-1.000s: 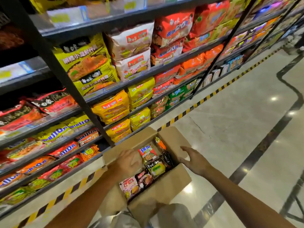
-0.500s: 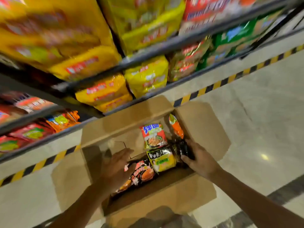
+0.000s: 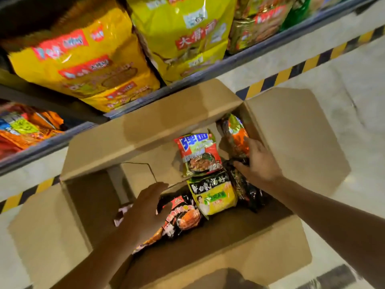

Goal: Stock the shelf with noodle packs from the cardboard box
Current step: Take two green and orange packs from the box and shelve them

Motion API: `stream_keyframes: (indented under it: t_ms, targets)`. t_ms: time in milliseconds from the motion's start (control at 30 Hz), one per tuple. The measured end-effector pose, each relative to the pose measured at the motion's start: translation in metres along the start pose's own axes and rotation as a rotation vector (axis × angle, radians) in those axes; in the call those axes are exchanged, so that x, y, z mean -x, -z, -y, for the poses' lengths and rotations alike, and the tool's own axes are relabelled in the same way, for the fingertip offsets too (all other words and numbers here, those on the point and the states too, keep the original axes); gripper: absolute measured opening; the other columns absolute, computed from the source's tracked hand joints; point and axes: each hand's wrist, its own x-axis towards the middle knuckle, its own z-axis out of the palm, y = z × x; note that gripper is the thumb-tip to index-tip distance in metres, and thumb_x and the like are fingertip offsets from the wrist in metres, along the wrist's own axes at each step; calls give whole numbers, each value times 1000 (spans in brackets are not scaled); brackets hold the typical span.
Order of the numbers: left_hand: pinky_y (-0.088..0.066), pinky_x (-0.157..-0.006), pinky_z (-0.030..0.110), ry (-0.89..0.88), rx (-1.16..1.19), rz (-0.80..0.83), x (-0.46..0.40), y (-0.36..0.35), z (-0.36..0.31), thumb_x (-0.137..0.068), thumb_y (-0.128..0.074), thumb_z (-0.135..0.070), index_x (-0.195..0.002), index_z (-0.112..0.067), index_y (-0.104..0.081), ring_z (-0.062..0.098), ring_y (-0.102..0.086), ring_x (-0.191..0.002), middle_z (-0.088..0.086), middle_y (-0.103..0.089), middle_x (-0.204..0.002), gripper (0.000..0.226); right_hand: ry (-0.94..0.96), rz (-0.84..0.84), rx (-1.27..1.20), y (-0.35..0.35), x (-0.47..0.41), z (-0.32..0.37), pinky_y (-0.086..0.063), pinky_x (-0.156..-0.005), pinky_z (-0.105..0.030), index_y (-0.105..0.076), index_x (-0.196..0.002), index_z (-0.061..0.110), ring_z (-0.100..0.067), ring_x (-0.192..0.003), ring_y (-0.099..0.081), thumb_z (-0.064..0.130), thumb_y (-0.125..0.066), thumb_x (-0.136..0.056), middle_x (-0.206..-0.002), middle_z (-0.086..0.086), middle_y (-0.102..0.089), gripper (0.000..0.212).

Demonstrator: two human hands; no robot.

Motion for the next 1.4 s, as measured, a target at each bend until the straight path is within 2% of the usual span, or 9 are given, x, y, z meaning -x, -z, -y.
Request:
stream_keyframes:
  t_ms: [167, 300, 500, 667, 933, 1033, 1200, 1300, 1400]
  targets:
    - [-20, -109, 14, -39, -6, 4, -16, -17, 2, -99, -51, -42, -150, -32, -32, 8, -32, -140, -16, -32, -144, 55, -82, -153, 67, -41, -41, 10, -34, -110, -46, -23, -152, 4, -40, -133, -37, 28, -72, -85, -148, -21, -36, 86]
    - [-9, -101, 1, -69, 27, 17, -28, -37, 19, -99, -51, -40, -151, -36, -27, -9, -20, -129, -25, -23, -137, 57, -163, -297, 203, -77, -60, 8, -34, -103, -47, -35, -146, 0, -42, -122, -42, 35, -74, -83, -135, -25, -48, 82]
    - [-25, -110, 17, -74, 54, 60, -34, -52, 33, -97, -57, -37, -146, -40, -34, -7, -27, -132, -27, -32, -140, 54, -114, -309, 144, -79, -63, -1, -44, -88, -46, -51, -133, 13, -35, -116, -46, 30, -67, -87, -122, -14, -55, 51]
    - [-34, -108, 26, -1, 103, 73, -40, -43, 28, -97, -59, -37, -142, -38, -42, 4, -38, -133, -18, -45, -143, 48, -113, -268, -72, -41, -27, 9, -45, -87, -42, -51, -131, 26, -22, -108, -48, 46, -60, -85, -115, 3, -59, 51]
    - [-45, -82, 22, 267, 485, 14, -104, -51, -6, -91, -68, -15, -134, -20, -51, 18, -50, -115, -1, -52, -130, 47, -126, -266, -348, -13, 22, -14, -50, -87, -43, -47, -130, 40, -15, -104, -51, 47, -68, -85, -118, 6, -54, 51]
    - [-46, -66, 9, 343, 617, -62, -143, -68, -12, -91, -68, -7, -130, -14, -49, 17, -53, -102, -2, -53, -117, 44, -84, -300, -379, -20, 21, -26, -48, -86, -42, -48, -130, 37, -18, -106, -51, 41, -70, -86, -112, 11, -52, 50]
    - [-53, -87, 29, 389, 681, -60, -190, -102, -7, -79, -77, -49, -126, -19, -58, 12, -67, -102, -3, -69, -116, 59, -16, -308, -445, -33, 25, -38, -46, -89, -41, -52, -127, 37, -15, -108, -50, 37, -71, -85, -102, 29, -46, 46]
    - [-51, -89, 33, 504, 749, -81, -202, -105, -13, -83, -77, -36, -122, -16, -60, 17, -66, -99, -1, -70, -114, 47, 21, -293, -475, -36, 26, -40, -49, -89, -42, -48, -125, 45, -13, -105, -52, 38, -71, -87, -103, 49, -41, 45]
    - [-53, -65, 25, 582, 892, -113, -205, -101, -24, -90, -71, -13, -110, -6, -63, 13, -64, -77, 4, -70, -101, 23, 19, -286, -468, -32, 26, -40, -53, -89, -48, -47, -127, 46, -14, -106, -55, 43, -68, -88, -105, 42, -44, 44]
